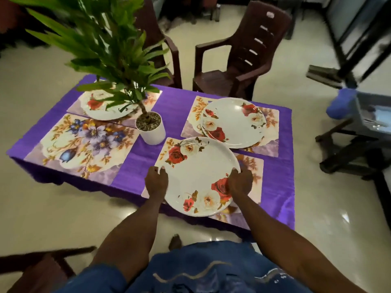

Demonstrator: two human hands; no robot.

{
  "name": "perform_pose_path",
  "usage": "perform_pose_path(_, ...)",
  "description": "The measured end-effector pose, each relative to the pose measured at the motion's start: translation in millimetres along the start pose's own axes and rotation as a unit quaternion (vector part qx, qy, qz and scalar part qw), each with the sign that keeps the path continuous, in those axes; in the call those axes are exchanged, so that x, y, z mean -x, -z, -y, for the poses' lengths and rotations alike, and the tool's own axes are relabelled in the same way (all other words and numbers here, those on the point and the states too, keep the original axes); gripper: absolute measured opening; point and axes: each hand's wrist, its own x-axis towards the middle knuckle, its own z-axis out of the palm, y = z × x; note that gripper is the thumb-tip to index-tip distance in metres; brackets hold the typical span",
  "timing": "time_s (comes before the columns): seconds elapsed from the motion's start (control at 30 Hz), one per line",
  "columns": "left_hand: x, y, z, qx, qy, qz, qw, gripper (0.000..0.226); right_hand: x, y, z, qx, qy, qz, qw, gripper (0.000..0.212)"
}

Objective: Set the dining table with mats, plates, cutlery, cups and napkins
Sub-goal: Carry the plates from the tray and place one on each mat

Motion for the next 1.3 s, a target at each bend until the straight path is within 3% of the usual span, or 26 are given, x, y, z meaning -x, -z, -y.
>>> perform_pose_path(0.4,-33,8,23,-0.012,-0.038,0.125,0.991,0.03,45,-19,-40,0.006,-0.031,-0.097,0.995,0.034)
perform_pose_path(0.7,-37,7,22,-0.026,-0.026,0.145,0.989,0.032,49,-19,-45,0.077,-0.006,-0.07,0.995,0.041)
perform_pose_path(1.3,-40,-1,21,-0.023,-0.044,0.137,0.989,0.035,37,-20,-45,0.102,-0.002,-0.066,0.993,0.042)
